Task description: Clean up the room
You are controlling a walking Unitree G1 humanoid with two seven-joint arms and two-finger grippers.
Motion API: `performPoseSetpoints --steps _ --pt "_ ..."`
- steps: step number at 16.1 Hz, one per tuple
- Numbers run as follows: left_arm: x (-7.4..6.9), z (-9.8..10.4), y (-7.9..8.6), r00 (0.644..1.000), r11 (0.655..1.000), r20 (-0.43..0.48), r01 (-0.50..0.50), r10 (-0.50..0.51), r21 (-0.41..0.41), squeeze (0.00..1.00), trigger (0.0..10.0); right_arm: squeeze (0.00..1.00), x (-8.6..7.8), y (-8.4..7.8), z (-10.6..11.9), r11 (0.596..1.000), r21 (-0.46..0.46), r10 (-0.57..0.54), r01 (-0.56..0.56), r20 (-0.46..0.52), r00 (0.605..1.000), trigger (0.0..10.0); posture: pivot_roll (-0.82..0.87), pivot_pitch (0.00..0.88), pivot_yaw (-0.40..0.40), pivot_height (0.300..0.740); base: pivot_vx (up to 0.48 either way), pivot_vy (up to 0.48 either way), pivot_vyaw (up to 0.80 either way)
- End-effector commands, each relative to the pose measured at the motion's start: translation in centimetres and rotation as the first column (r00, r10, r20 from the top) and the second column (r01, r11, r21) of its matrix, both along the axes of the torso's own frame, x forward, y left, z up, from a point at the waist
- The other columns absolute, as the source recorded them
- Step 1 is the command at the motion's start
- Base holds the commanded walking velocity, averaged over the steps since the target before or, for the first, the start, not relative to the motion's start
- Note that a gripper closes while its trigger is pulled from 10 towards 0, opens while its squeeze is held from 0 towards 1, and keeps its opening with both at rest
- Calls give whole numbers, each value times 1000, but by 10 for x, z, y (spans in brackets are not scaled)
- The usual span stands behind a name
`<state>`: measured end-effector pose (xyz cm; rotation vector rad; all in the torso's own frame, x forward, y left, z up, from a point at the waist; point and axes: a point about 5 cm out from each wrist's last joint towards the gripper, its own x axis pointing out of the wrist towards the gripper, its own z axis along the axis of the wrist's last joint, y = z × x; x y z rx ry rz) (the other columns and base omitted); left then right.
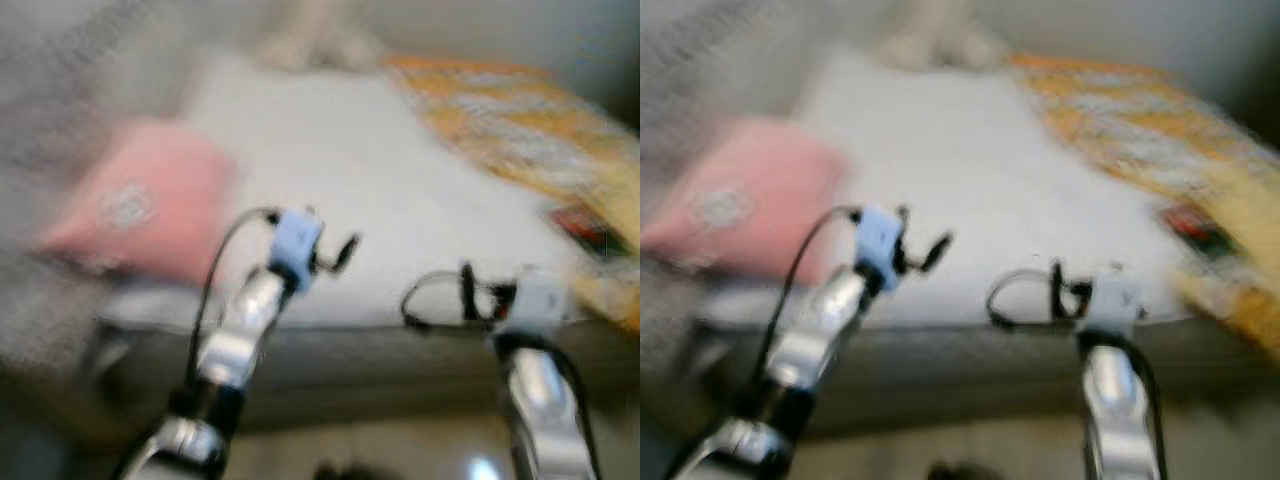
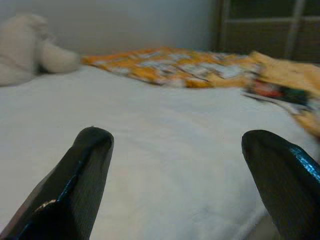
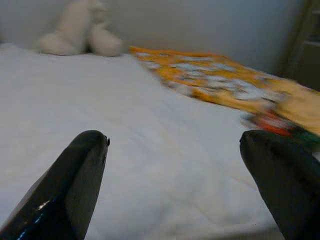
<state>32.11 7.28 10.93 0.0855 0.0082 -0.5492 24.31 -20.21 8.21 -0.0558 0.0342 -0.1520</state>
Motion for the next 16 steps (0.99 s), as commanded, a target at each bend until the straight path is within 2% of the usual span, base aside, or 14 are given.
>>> performPoseSetpoints --steps 1,2,4,5,8,10,11,12,14,16 --pt "4 0 1 998 998 -8 -61 61 10 0 10000 0 10 1 12 1000 -9 10 -10 45 999 10000 51 0 -30 740 262 -398 0" --pt "6 -2 5 993 994 -34 -112 112 1 0 10000 0 12 1 13 1000 -8 12 -12 49 999 10000 51 0 -25 740 281 -386 0" --pt "9 -15 23 960 967 -121 -254 252 -2 0 10000 0 14 -1 14 1000 -5 21 -20 49 999 10000 48 0 -18 740 338 -338 0" --pt "8 -20 29 952 960 -122 -276 280 47 0 10000 0 14 -4 13 1000 0 27 -27 41 999 10000 52 0 -18 740 405 0 0" --pt "12 -17 37 930 933 -84 -353 358 72 0 10000 0 16 -5 12 999 19 29 -30 36 999 10000 56 0 -18 740 0 0 0" --pt "12 -21 60 856 864 -126 -503 502 24 0 10000 0 15 -12 15 996 79 -40 34 78 996 10000 58 0 -19 740 0 0 0" --pt "10 -21 68 837 844 -136 -537 530 -13 0 10000 0 10 -19 14 991 105 -97 86 103 990 10000 62 0 -22 740 0 0 0" --pt "8 -19 67 853 857 -98 -515 512 -10 0 10000 0 5 -22 10 989 105 -111 101 101 989 10000 65 0 -24 740 0 0 0" --pt "7 -13 55 892 893 -47 -449 449 8 0 10000 0 -1 -20 2 992 99 -85 77 78 993 10000 67 0 -25 740 0 0 0" --pt "7 -13 55 890 892 -59 -453 451 -14 0 10000 0 -2 -20 1 993 98 -74 67 67 995 10000 65 0 -24 740 0 -120 0"
